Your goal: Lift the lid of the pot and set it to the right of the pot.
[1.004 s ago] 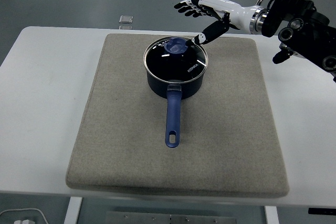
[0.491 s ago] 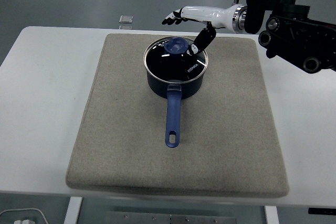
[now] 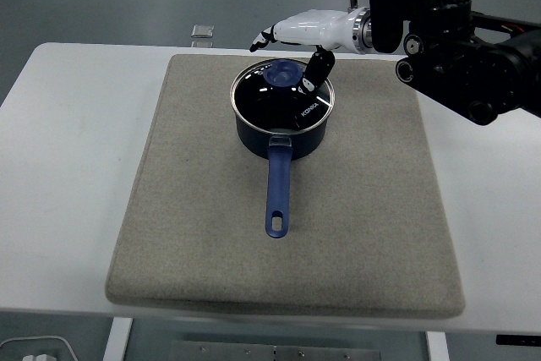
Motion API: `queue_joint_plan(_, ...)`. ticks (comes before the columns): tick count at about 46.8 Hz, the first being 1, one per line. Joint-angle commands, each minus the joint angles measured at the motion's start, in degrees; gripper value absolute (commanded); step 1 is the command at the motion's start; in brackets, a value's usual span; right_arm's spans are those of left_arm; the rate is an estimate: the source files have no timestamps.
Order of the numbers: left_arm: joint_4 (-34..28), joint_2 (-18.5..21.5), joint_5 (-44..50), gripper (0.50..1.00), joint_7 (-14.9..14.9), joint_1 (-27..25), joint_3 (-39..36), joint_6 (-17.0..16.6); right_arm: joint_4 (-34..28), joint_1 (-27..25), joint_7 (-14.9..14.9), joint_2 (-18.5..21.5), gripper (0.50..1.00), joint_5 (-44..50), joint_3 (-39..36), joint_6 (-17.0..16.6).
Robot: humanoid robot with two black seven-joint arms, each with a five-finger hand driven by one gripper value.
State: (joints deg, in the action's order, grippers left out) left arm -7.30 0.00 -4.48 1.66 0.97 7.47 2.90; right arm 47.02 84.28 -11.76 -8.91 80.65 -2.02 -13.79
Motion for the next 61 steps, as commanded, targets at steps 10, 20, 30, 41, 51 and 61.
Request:
queue_joint_plan(10, -0.1, 0.0, 0.0, 1.0, 0.0, 0.0, 0.0, 0.0, -0.5, 0.3, -0.9, 0.9, 0.913, 4.0, 1.1, 0.2)
queue_joint_plan(20, 0.0, 0.0, 0.0, 1.0, 0.0, 0.0, 0.0, 0.0, -0.7, 0.2, -0.9, 1.0, 0.899, 4.2, 1.1, 0.5)
queue_joint_plan(30, 0.0, 0.0, 0.0, 1.0, 0.0, 0.0, 0.0, 0.0, -0.8, 0.2, -0.9, 1.1, 0.862, 4.2, 1.1, 0.9)
queue_joint_plan(41, 0.0, 0.0, 0.0, 1.0, 0.0, 0.0, 0.0, 0.0, -1.8, 0.0, -0.9, 1.5, 0.805, 4.9, 1.1, 1.0)
queue_joint_plan(51, -0.1, 0.0, 0.0, 1.0, 0.0, 0.0, 0.0, 0.0, -1.9, -0.3, -0.9, 1.7, 0.805, 5.0, 1.2, 1.0)
queue_joint_plan(61, 0.0, 0.0, 0.0, 1.0, 0.0, 0.0, 0.0, 0.0, -1.9, -0.3, -0.9, 1.7, 0.795, 5.0, 1.2, 1.0)
